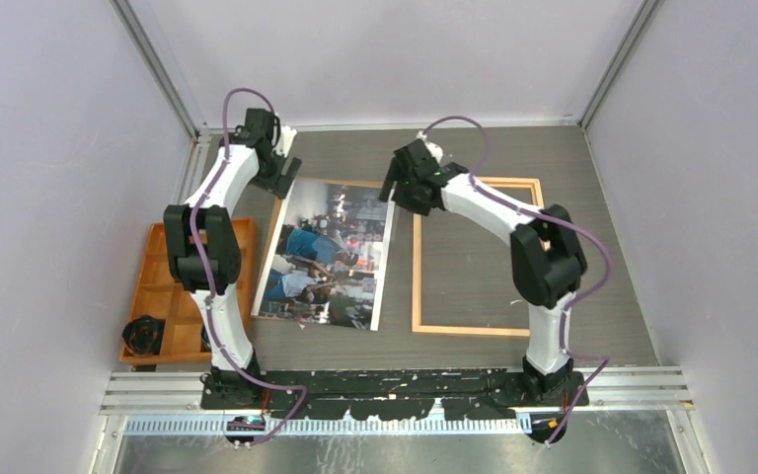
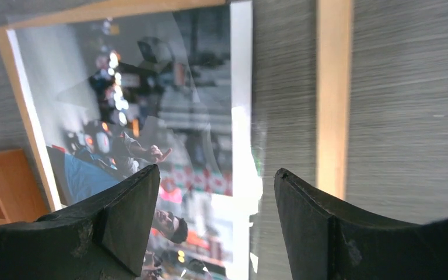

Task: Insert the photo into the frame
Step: Pick up the photo frame item at the center of the board.

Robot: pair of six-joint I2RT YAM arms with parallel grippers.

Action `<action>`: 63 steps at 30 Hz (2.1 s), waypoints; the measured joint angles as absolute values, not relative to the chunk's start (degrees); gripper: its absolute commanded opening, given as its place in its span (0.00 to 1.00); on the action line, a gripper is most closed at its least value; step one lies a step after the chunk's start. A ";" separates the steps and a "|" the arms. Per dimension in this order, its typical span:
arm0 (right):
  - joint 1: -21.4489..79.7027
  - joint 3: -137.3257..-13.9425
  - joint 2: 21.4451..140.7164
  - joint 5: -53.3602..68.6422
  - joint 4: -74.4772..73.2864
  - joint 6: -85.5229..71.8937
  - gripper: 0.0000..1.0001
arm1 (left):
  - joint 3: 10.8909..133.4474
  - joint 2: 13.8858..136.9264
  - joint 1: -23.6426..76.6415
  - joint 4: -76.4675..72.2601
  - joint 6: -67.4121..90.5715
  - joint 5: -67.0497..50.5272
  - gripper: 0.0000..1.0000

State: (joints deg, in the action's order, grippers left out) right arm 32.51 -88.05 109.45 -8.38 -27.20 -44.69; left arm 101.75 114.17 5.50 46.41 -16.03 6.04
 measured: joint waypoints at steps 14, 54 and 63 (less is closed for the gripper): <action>35.07 -90.94 120.05 -6.55 -26.70 -49.93 0.74 | 93.12 118.63 6.09 40.38 -18.46 15.49 0.72; 27.53 -77.71 118.21 10.35 2.61 -66.57 0.57 | 89.93 119.85 7.51 36.82 -24.49 16.38 0.73; 29.78 -76.88 113.99 15.90 6.44 -67.59 0.58 | 89.91 119.85 7.51 36.80 -24.51 16.38 0.73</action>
